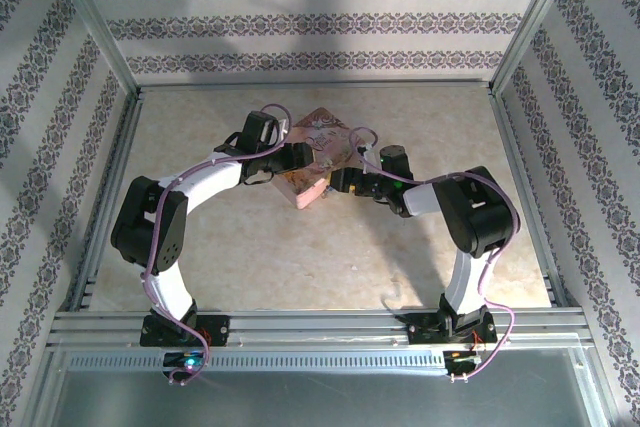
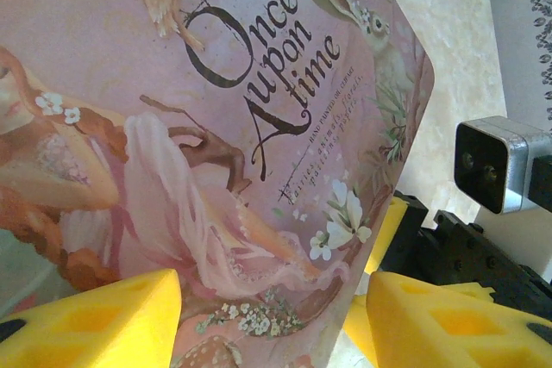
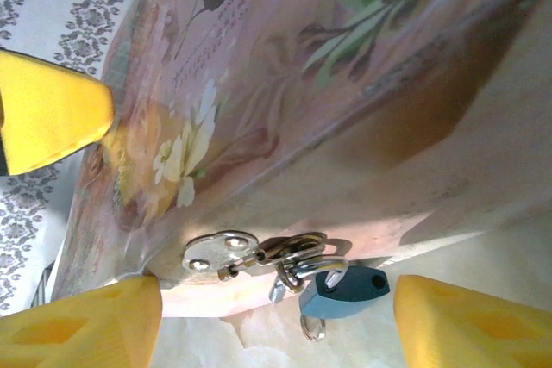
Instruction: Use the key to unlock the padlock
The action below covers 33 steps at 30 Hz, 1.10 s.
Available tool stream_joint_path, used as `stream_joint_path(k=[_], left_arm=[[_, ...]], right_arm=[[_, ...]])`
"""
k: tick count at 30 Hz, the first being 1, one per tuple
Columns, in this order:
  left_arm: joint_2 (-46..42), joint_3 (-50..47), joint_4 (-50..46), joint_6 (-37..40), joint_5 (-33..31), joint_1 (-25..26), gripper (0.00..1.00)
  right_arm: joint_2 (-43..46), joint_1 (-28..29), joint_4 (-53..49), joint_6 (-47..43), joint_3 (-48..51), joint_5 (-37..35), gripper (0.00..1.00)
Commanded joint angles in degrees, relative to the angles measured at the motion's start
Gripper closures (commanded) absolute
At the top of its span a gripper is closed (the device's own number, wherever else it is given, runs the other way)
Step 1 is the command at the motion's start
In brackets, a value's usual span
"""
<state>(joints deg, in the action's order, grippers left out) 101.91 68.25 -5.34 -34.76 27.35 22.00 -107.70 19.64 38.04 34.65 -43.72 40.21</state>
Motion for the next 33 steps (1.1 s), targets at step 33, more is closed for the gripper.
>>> stream_joint_path(k=[33], left_arm=[[1.35, -0.42, -5.29, 0.22, -0.83, -0.61, 0.41]], right_arm=[[-0.86, 1.03, 14.43, 4.02, 2.14, 9.63, 0.44]])
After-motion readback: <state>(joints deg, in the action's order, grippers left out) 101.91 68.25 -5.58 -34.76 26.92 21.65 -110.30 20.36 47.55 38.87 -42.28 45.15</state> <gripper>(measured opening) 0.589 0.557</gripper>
